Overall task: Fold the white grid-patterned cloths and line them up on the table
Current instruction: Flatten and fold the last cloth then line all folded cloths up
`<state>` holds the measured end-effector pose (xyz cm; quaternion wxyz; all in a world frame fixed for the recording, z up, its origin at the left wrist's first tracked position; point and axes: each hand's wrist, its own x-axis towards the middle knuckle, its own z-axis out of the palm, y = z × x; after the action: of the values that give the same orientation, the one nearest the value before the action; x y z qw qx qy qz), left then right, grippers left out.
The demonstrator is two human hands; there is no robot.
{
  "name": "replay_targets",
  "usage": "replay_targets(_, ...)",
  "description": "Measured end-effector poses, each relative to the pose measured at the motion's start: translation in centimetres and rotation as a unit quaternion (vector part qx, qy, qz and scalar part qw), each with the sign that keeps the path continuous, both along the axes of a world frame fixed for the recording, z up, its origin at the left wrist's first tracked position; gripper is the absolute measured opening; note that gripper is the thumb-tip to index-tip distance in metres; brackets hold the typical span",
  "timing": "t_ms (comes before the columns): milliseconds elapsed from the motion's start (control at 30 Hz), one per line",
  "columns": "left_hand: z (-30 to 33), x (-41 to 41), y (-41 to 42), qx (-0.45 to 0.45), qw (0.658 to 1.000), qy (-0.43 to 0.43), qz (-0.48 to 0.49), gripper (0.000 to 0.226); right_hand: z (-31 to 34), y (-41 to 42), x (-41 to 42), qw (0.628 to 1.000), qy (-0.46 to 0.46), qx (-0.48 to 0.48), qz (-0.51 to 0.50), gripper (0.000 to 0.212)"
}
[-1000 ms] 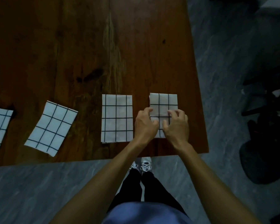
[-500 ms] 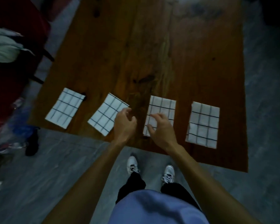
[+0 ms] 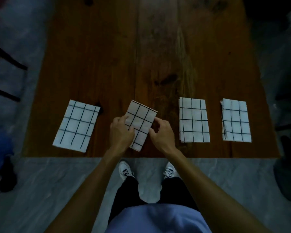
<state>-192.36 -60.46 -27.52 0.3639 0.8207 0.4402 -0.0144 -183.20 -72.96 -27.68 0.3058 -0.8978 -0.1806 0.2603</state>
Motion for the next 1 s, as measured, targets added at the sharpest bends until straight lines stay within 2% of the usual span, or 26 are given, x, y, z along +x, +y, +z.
replay_targets(100, -0.3, 0.7, 0.5, -0.026, 1.000, 0.005, -0.011, 0.054, -0.6, 1.4, -0.8, 0.999, -0.011, -0.009, -0.030, 0.055)
replay_targets(500, -0.5, 3.0, -0.4, -0.069, 0.997, -0.009, 0.038, 0.049, -1.1, 2.5, 1.4, 0.999, -0.026, 0.015, -0.028, 0.053)
replay_targets(1000, -1.2, 4.7, -1.1, -0.064, 0.996, -0.013, 0.055, 0.045, -0.7, 2.5, 3.6, 0.999, -0.047, 0.024, 0.009, 0.050)
